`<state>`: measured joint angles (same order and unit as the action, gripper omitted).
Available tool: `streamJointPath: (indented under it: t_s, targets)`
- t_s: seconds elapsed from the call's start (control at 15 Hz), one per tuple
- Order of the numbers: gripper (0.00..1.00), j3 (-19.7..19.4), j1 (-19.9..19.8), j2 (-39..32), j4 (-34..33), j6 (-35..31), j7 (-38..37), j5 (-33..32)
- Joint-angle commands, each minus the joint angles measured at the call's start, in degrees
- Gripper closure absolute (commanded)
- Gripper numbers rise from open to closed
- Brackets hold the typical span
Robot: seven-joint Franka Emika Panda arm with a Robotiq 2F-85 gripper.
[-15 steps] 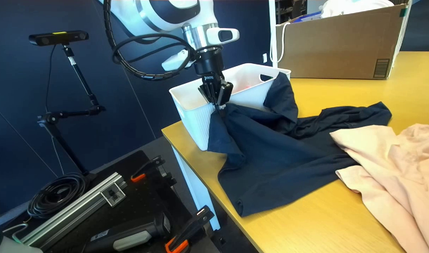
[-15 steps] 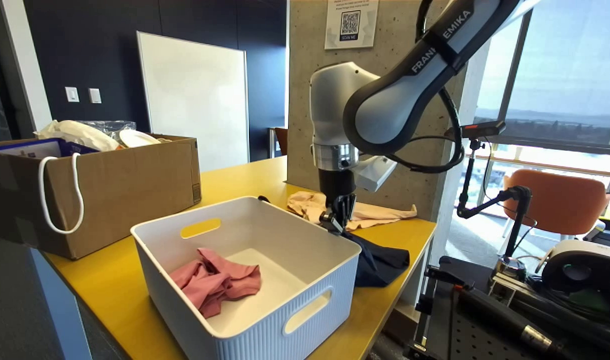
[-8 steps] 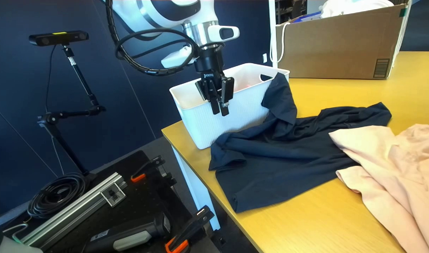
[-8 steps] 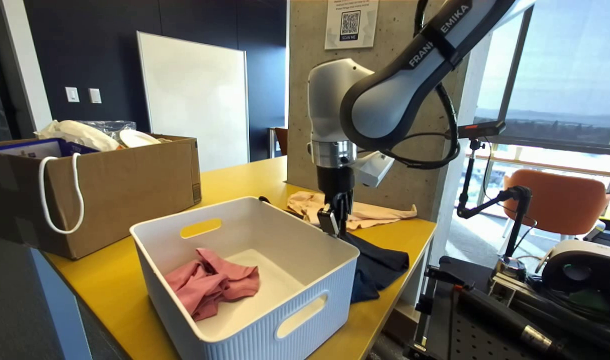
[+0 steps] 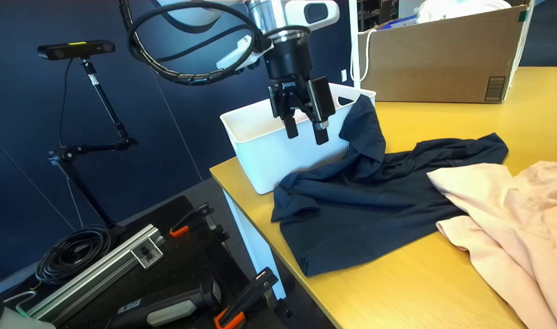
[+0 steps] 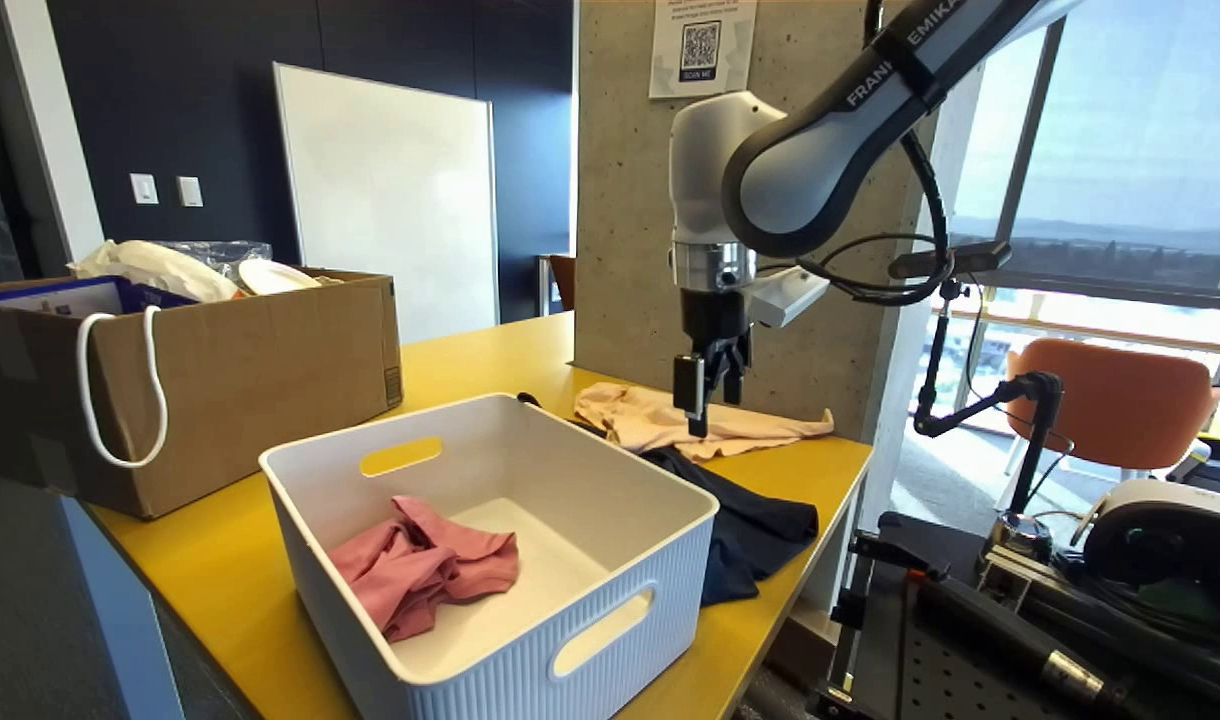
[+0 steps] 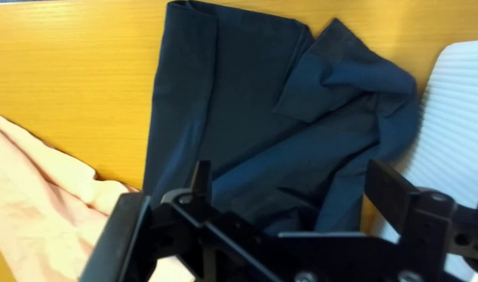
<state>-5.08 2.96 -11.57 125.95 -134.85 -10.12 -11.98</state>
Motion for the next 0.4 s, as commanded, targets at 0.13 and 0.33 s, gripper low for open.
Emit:
streamJointPath:
  t_s: [0.13,0.33]
  targets:
    - [0.00,-1.83,-2.75,-2.10,-1.17,-4.47,-4.18,-3.24]
    - [0.00,-2.50,-2.86,-2.25,-0.54,-6.72,-5.98,-3.70]
